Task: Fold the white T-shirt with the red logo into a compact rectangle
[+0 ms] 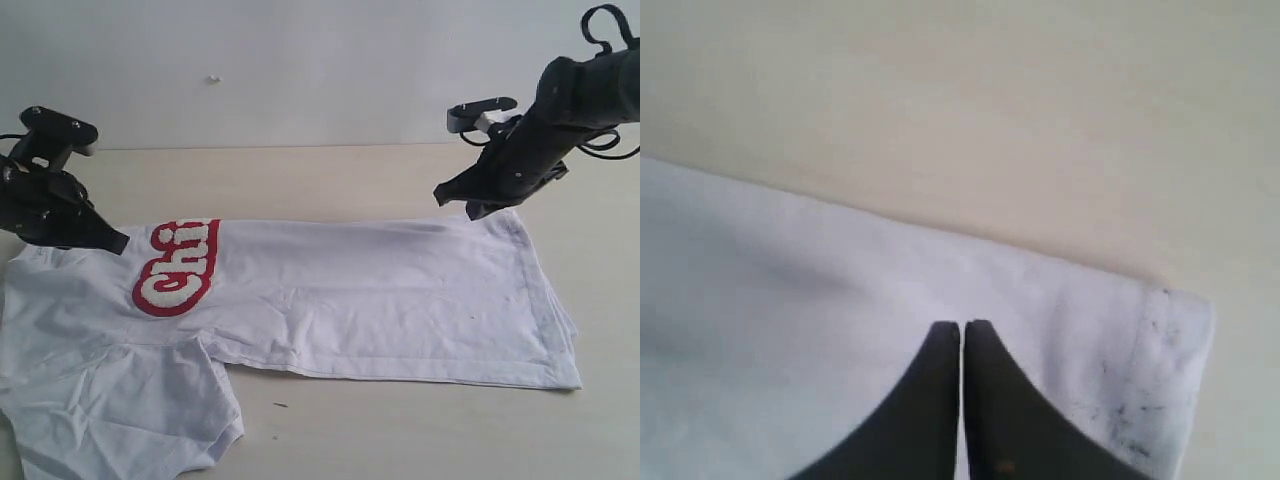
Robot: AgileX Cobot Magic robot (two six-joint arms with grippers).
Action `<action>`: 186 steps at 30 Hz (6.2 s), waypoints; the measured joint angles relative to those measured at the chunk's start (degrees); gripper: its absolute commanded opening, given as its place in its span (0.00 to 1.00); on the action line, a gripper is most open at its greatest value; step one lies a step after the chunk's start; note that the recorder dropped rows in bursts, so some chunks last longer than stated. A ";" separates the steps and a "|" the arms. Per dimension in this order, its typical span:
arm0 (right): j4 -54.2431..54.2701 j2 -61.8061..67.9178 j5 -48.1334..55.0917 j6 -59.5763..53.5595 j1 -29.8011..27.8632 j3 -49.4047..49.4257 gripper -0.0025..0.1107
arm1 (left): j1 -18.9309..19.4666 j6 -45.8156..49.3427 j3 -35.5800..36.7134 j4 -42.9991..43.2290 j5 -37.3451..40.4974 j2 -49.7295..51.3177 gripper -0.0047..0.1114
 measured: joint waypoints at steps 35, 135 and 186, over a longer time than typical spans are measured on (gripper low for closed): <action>5.32 -34.70 3.69 -2.45 0.00 22.77 0.02 | -39.63 -14.67 20.36 0.10 7.61 -11.72 0.56; 7.79 -34.70 -0.16 -5.28 0.00 22.88 0.02 | -20.71 -24.33 3.58 40.67 7.30 4.21 0.04; 0.78 -17.57 0.38 2.24 0.00 22.88 0.02 | -17.34 -26.35 3.61 27.46 -2.38 3.85 0.04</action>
